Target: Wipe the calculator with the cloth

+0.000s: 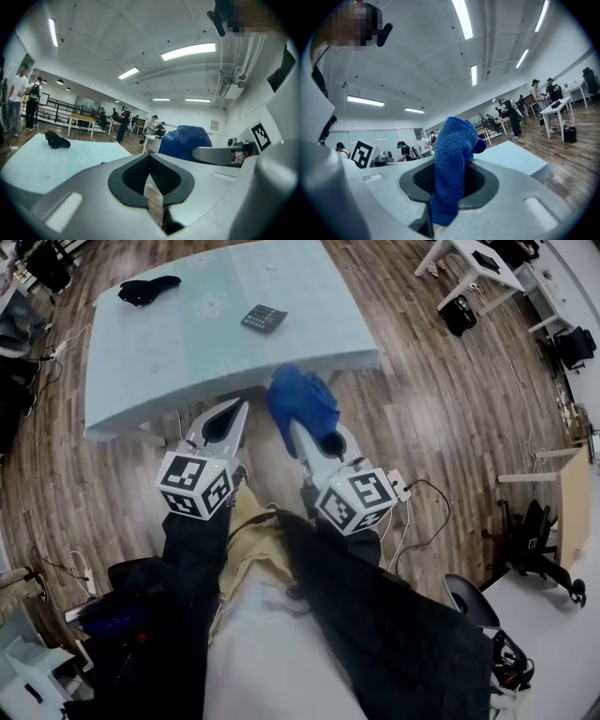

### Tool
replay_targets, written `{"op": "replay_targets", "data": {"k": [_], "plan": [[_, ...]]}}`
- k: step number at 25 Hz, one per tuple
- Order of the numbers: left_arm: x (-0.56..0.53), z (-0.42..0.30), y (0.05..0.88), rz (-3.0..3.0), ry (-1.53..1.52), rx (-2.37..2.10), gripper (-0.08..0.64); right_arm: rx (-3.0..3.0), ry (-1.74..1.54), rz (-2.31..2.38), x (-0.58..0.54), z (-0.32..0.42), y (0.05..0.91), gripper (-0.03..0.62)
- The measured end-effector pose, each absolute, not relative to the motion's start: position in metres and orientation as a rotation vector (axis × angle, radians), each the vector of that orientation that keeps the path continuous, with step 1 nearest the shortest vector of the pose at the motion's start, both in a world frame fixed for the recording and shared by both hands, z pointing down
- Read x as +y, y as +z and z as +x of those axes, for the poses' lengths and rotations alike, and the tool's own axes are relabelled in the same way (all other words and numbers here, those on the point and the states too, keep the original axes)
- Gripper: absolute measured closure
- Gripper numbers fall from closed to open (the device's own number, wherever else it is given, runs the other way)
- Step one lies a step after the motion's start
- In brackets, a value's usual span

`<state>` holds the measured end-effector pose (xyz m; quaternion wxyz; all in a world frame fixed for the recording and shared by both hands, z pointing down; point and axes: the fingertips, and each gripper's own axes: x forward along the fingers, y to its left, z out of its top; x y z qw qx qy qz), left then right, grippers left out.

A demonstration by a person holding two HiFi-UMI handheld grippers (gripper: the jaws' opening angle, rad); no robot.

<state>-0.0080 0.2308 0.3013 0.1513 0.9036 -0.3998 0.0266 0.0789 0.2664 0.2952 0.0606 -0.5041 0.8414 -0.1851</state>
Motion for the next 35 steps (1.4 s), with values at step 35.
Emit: {"op": "replay_targets", "data": {"k": [35], "plan": [[-0.022, -0.048, 0.341, 2.506, 0.075, -1.051, 0.563, 2.522, -0.646, -1.673, 0.024, 0.047, 0.324, 0.497]]}}
